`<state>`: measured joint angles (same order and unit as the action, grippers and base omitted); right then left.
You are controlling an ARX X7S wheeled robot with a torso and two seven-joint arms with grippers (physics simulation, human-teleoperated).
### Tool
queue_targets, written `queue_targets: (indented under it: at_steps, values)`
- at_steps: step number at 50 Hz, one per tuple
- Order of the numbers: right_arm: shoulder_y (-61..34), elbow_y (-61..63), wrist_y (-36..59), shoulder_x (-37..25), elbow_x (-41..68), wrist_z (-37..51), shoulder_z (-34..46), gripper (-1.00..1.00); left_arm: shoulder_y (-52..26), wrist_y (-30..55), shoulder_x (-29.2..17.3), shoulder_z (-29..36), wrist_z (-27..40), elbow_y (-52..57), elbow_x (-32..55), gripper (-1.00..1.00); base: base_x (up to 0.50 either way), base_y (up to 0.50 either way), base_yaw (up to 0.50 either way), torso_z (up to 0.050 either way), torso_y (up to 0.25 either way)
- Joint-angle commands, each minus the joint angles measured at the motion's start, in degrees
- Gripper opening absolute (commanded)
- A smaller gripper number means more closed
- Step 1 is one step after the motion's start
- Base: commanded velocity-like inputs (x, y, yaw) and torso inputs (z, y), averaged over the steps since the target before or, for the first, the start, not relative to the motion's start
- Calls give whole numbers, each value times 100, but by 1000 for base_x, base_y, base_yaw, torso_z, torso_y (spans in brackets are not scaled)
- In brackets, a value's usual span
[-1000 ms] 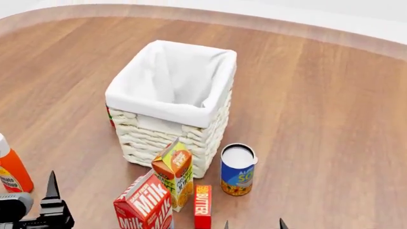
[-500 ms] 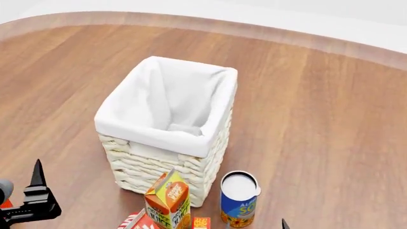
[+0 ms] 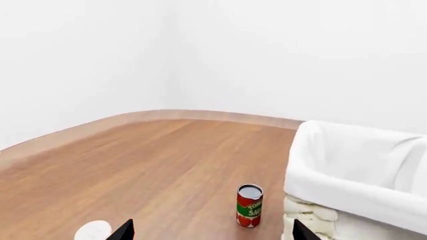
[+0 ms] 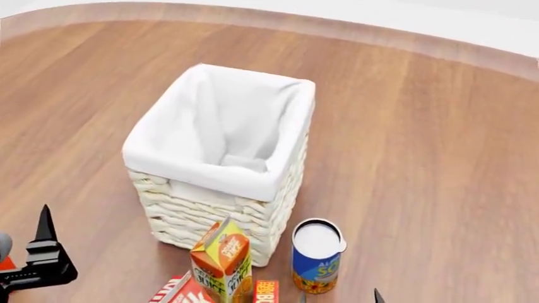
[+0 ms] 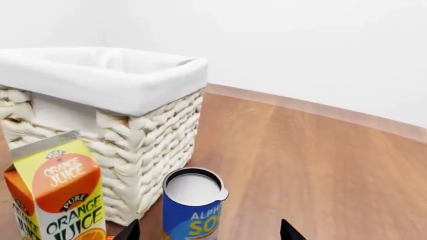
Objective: Pick up the butter and put it in the basket.
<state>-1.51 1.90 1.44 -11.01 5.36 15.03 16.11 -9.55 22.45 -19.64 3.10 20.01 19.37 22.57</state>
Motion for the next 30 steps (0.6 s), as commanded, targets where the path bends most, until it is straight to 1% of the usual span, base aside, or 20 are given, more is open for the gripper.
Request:
queue_targets:
  at_steps: [1,5,12,14,30]
  values:
    - [-38,36,0,53,-73,-125,-139,100,-73,142,372,-416,-374,-48,-195,100,0,0,0,10,-250]
    - [-43,29,-7,46,-57,-118,-127,100,-89,200,375,-444,-345,-42,-142,100,0,0,0,10,-224]
    - [-47,44,9,27,-46,-98,-100,100,-25,125,349,-395,-331,29,-200,100,0,0,0,4,-75]
    - [-35,84,29,17,-47,-84,-95,100,-30,98,345,-349,-301,13,-277,100,0,0,0,0,-250]
    - [-54,90,21,-24,-31,-52,-27,100,-89,224,340,-440,-256,-4,-89,100,0,0,0,2,-250]
